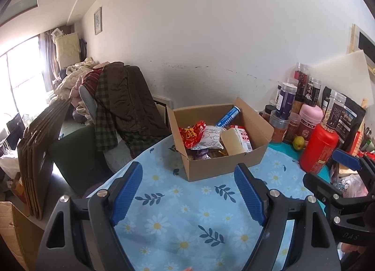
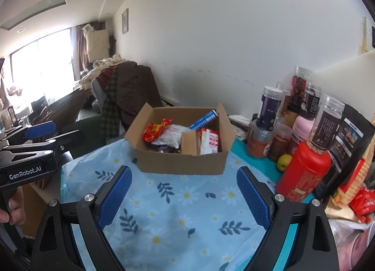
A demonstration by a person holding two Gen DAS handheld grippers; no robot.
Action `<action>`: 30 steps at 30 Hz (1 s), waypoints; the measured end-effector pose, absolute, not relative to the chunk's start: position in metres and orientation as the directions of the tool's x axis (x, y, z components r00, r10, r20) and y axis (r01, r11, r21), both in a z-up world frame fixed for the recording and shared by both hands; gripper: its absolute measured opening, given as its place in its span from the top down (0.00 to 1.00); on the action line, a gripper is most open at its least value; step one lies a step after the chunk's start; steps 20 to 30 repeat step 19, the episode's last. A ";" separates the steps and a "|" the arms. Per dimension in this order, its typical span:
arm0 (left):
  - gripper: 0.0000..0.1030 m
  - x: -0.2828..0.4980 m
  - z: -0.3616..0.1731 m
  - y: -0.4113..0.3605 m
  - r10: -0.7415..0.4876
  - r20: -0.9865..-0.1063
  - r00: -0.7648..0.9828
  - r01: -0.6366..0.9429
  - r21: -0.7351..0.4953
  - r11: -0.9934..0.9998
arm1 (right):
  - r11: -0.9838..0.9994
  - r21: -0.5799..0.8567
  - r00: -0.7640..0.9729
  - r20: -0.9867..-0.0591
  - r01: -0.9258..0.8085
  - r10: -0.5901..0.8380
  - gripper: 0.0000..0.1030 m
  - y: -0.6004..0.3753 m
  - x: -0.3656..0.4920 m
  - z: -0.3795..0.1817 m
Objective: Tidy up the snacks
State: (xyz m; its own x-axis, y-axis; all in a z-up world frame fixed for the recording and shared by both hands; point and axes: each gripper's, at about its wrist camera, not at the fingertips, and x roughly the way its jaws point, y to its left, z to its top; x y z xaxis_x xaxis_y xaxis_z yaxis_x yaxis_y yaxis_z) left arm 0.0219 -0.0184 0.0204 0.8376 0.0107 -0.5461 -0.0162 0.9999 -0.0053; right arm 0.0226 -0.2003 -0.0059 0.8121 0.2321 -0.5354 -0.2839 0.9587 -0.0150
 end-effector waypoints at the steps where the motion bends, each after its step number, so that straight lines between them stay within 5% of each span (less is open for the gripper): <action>1: 0.21 0.022 0.020 -0.019 0.007 -0.546 0.837 -0.011 -0.005 1.000 | 0.959 -0.016 0.812 -0.537 -0.283 0.230 0.11 -0.200 0.023 -0.006; 30: 0.21 0.033 0.011 -0.022 0.004 -0.569 0.822 0.005 0.015 1.000 | 0.965 -0.019 0.805 -0.556 -0.261 0.207 0.11 -0.201 0.029 -0.012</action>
